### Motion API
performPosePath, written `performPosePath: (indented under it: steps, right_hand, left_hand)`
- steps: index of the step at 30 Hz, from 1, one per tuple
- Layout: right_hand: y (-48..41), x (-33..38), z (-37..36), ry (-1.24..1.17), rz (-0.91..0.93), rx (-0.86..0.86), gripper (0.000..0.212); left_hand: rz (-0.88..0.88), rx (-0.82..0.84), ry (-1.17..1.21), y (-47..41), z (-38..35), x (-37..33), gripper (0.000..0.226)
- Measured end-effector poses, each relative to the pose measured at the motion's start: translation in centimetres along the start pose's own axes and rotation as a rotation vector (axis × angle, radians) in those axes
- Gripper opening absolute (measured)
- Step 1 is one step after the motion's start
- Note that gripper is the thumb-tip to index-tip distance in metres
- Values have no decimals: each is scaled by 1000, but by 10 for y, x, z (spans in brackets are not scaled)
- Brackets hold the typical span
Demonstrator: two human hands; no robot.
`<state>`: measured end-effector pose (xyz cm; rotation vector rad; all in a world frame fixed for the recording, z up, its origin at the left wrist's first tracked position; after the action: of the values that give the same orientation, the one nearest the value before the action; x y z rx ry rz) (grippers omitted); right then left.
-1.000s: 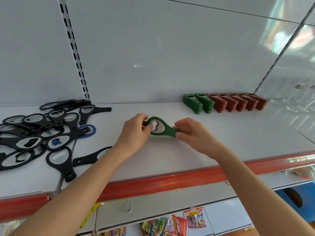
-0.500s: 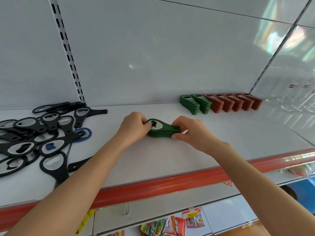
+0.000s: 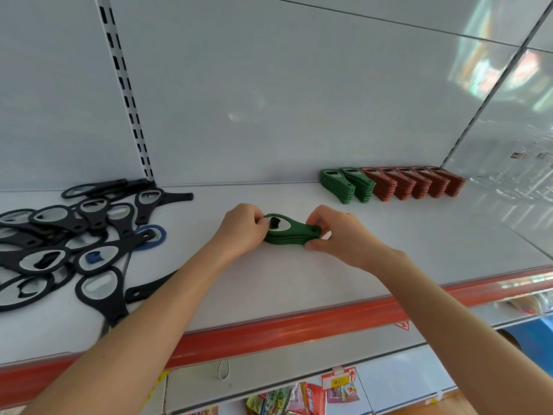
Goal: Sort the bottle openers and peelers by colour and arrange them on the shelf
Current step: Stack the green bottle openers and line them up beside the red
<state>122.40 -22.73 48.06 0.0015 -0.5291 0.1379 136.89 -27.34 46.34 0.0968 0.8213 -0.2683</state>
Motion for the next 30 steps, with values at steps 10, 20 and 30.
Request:
performPosePath:
  steps: [10, 20, 30]
  right_hand:
    - [2, 2, -3, 32, 23, -6, 31]
    - [8, -8, 0, 51, -23, -52, 28]
    - [9, -59, 28, 52, -346, -263, 30]
  left_hand:
    - [3, -7, -15, 0, -3, 3, 18]
    - [-92, -194, -256, 4, 11, 1, 34]
    - [-53, 155, -590, 7, -31, 7, 47]
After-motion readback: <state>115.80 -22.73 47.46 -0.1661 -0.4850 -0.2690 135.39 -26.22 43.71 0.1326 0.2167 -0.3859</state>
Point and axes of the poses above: each hand's wrist, its own y-axis away from the middle knuckle, its own z-axis out of the back of the hand, x = y × z, the point moved 9 cm from there along -y, towards the middle knuckle
